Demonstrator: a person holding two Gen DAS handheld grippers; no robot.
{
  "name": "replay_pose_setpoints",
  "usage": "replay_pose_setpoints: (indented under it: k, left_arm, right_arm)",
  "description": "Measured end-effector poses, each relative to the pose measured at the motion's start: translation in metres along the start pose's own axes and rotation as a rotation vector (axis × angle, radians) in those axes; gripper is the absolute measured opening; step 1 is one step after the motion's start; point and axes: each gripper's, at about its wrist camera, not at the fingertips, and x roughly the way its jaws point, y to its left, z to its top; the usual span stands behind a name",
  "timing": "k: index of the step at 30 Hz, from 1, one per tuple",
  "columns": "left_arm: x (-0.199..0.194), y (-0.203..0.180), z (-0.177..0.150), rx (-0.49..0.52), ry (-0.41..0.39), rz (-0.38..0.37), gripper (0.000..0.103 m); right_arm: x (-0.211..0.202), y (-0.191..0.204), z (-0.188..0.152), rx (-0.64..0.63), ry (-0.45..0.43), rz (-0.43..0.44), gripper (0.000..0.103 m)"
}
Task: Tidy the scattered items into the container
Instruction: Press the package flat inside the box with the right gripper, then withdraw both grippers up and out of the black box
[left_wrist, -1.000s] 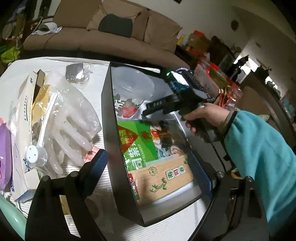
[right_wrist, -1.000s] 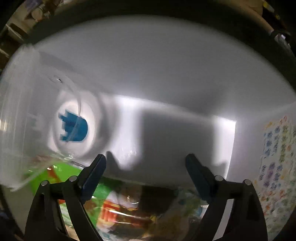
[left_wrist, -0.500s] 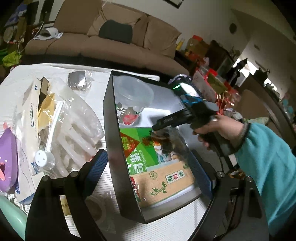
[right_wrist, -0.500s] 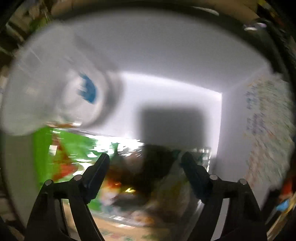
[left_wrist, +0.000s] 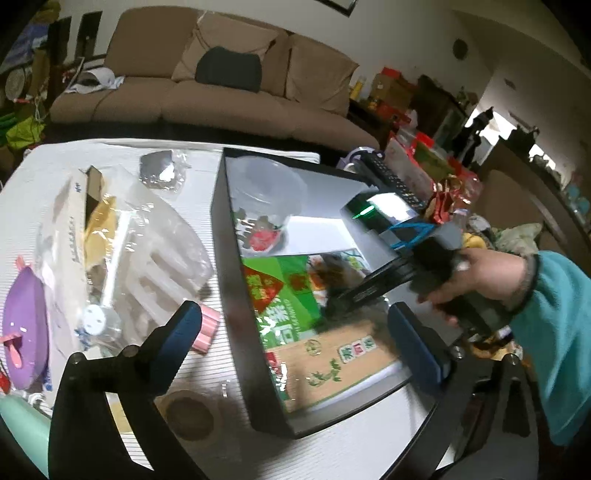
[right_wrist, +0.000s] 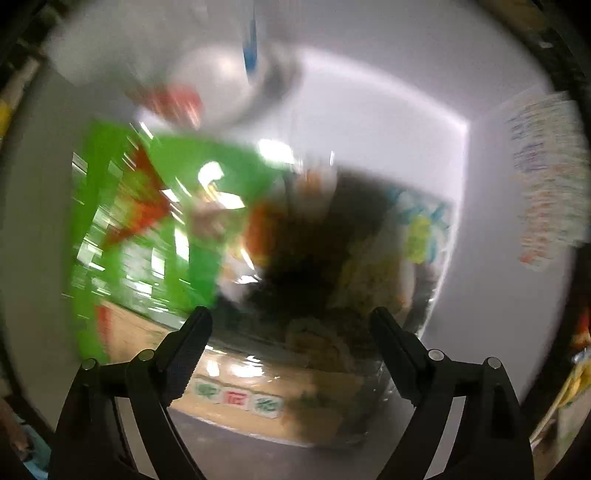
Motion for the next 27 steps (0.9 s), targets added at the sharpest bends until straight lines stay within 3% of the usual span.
replay_pose_setpoints:
  k: [4, 6, 8, 11, 14, 21, 27]
  left_arm:
    - [0.0, 0.002, -0.005, -0.004, 0.021, -0.022, 0.103]
    - [-0.001, 0.0, -0.009, 0.014, 0.032, -0.041, 0.103]
    - [-0.006, 0.0, -0.013, 0.015, 0.017, -0.059, 0.103]
    - [-0.011, 0.004, -0.015, -0.006, 0.006, -0.051, 0.103]
    - [-0.012, 0.0, -0.018, 0.012, 0.004, 0.017, 0.103]
    - [-0.006, -0.021, -0.032, 0.056, 0.01, 0.087, 0.103]
    - [-0.022, -0.048, -0.044, 0.093, 0.022, 0.122, 0.103]
  right_arm:
    - [-0.061, 0.002, -0.041, 0.074, -0.252, 0.188, 0.09]
    - [-0.075, 0.028, -0.068, 0.097, -0.337, 0.233, 0.09]
    - [-0.085, 0.013, -0.101, 0.121, -0.404, 0.25, 0.094]
    - [-0.074, -0.013, -0.12, 0.133, -0.487, 0.211, 0.101]
    - [-0.076, -0.028, -0.159, 0.153, -0.546, 0.115, 0.103]
    - [-0.07, -0.019, -0.19, 0.186, -0.614, -0.001, 0.103]
    - [-0.076, -0.011, -0.217, 0.176, -0.671, -0.025, 0.103]
